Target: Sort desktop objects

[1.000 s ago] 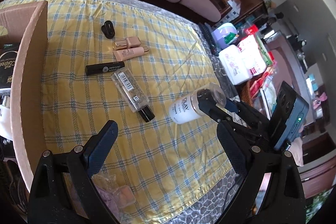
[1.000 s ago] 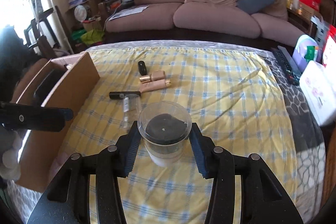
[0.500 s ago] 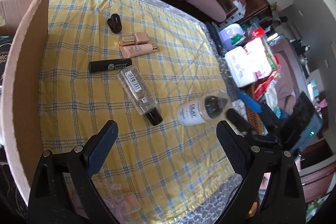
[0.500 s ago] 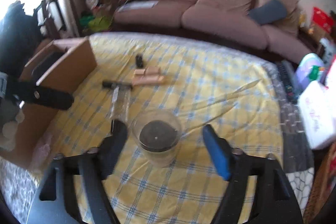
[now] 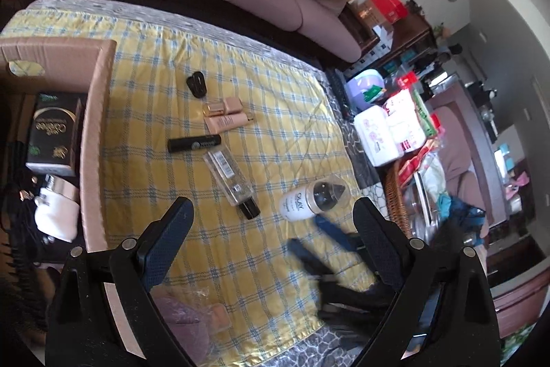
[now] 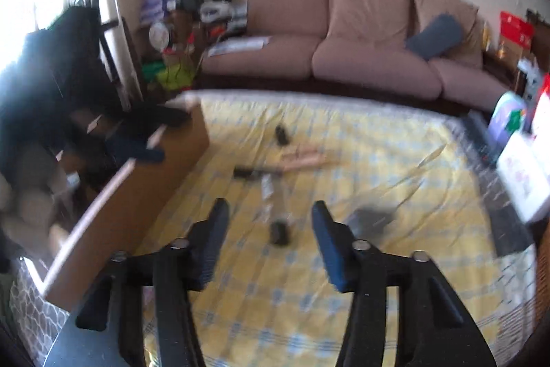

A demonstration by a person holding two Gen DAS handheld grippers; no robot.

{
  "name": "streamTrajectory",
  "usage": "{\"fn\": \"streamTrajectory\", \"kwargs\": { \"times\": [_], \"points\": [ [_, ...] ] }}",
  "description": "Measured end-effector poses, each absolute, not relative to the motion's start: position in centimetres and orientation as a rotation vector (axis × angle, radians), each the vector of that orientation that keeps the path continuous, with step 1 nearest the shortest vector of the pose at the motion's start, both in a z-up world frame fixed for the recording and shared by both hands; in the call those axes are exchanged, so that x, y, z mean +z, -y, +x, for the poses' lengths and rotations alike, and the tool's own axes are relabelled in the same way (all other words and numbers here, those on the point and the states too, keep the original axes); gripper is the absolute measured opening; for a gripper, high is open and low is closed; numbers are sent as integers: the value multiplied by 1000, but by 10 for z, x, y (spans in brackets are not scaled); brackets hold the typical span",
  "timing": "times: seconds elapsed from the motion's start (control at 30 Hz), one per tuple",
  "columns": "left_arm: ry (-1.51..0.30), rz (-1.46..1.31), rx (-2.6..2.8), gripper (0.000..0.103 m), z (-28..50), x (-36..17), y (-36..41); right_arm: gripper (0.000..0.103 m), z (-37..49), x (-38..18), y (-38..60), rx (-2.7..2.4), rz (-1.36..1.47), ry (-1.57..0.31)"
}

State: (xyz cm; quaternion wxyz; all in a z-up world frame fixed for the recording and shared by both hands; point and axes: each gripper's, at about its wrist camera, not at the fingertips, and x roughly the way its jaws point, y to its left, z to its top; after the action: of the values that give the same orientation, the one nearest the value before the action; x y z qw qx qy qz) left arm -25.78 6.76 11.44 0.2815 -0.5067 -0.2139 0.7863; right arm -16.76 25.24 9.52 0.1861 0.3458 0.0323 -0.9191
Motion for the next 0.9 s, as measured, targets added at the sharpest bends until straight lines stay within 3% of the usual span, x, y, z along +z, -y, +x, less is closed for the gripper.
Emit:
{"fn": "streamTrajectory", "kwargs": {
  "times": [0.3,0.47,0.6,0.63,0.77,0.9],
  "points": [
    [563,-1412,2084,93,-274,89,-76,37,-207,16,-236,-2605,1172,-83],
    [548,-1409,2090,93,-275,86,-84,35,-221,7,-236,-2609,1208,-94],
    [549,-1422,2081,91,-276,84,-90,30,-227,3,-235,-2608,1221,-127],
    [540,-1422,2085,90,-276,84,-91,22,-228,4,-235,-2605,1213,-117],
    [527,-1446,2073,86,-275,81,-94,20,-222,10,-235,-2597,1189,-106],
    [650,-1504,1976,86,-270,68,-96,19,-206,26,-245,-2576,1187,-16]
  ]
}}
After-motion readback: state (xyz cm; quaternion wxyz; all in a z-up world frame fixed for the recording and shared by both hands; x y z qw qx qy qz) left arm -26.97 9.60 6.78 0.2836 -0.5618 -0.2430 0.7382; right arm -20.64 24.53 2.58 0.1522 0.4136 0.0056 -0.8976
